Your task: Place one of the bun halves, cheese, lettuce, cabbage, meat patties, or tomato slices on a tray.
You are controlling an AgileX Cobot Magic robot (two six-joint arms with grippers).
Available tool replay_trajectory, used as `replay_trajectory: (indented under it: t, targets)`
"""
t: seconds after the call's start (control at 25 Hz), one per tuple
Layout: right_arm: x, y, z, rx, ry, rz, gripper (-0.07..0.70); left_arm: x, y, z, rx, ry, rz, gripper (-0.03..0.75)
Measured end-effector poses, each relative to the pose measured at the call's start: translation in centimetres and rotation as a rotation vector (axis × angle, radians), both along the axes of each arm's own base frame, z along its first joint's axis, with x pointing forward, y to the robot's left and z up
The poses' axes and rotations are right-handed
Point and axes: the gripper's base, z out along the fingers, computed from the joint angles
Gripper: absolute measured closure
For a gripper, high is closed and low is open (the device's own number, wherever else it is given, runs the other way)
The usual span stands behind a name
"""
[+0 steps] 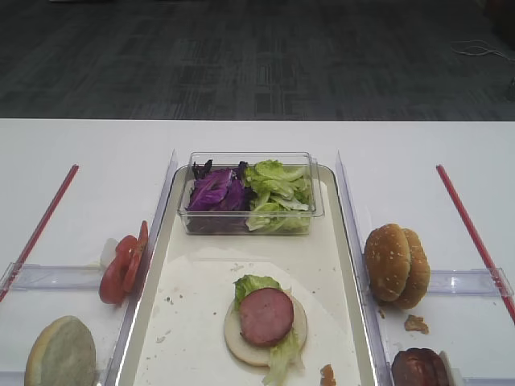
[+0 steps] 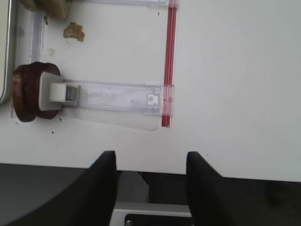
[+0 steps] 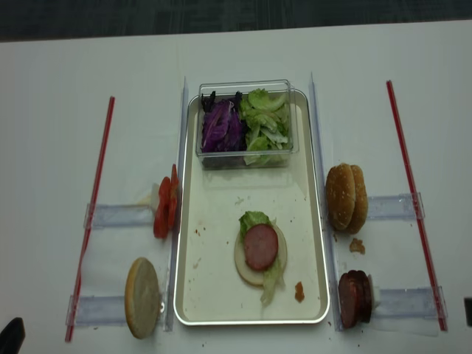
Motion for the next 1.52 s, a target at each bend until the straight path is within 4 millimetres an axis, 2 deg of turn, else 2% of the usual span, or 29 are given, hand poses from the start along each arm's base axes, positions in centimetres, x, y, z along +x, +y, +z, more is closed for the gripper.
replay_trajectory:
  t: [0.12, 0.64, 0.84, 1.04, 1.52]
  targets:
    - [-1.3, 0.0, -0.4, 0.002, -0.046, 0.000, 0.265, 0.0, 0.0, 0.0, 0.000, 0.000, 0.000, 0.419]
    - [-7.1, -0.2, 0.3, 0.012, -0.417, 0.004, 0.265, 0.0, 0.0, 0.0, 0.000, 0.000, 0.000, 0.419]
    - [-8.6, -0.3, 0.2, 0.008, -0.514, 0.015, 0.265, 0.0, 0.0, 0.0, 0.000, 0.000, 0.000, 0.419]
    - [-8.8, -0.3, 0.1, 0.005, -0.525, 0.018, 0.265, 0.0, 0.0, 0.0, 0.000, 0.000, 0.000, 0.419]
    - [-7.7, -0.5, -0.1, -0.044, -0.610, 0.039, 0.265, 0.0, 0.0, 0.0, 0.000, 0.000, 0.000, 0.419]
